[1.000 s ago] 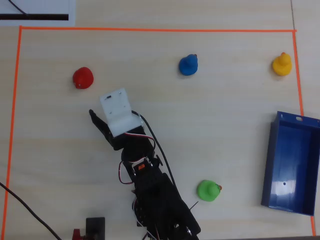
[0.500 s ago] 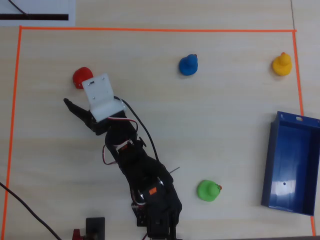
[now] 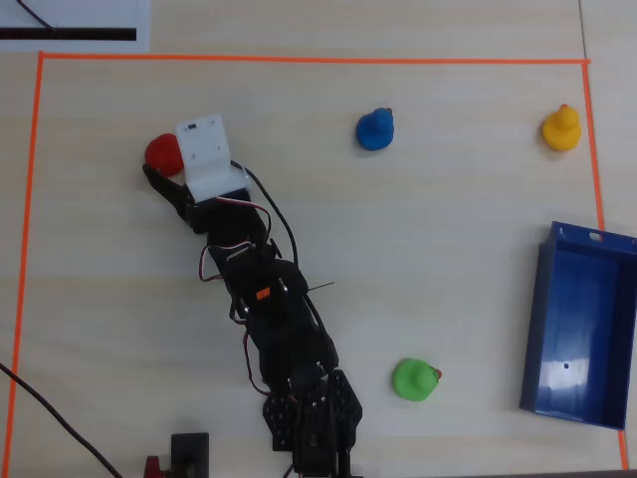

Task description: Grasp red duck and put it into box.

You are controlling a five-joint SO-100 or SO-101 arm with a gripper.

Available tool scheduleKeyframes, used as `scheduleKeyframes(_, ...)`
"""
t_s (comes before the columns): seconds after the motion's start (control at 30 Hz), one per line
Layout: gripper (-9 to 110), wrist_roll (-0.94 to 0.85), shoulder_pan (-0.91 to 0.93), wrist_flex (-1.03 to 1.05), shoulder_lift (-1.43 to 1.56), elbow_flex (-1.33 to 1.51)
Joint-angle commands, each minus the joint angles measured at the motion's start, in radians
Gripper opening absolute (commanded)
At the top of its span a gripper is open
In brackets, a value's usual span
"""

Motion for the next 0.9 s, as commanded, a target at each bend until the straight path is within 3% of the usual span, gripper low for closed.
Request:
scheduleKeyframes(0.0, 33, -0.003, -0.020, -0.034, -0.023, -0.061)
scheduleKeyframes(0.47, 31, -0.028, -0.021, -0.031, -0.167, -0.210)
scheduleKeyframes(0.53, 27, -0.029, -0.018, -0.029, -0.169, -0.210)
scheduleKeyframes(0.7, 1, -0.078, -0.003, 0.023, -0.158, -0.210)
scheduleKeyframes(0.87, 0, -0.083, 0.026, 0.049, -0.143, -0.210)
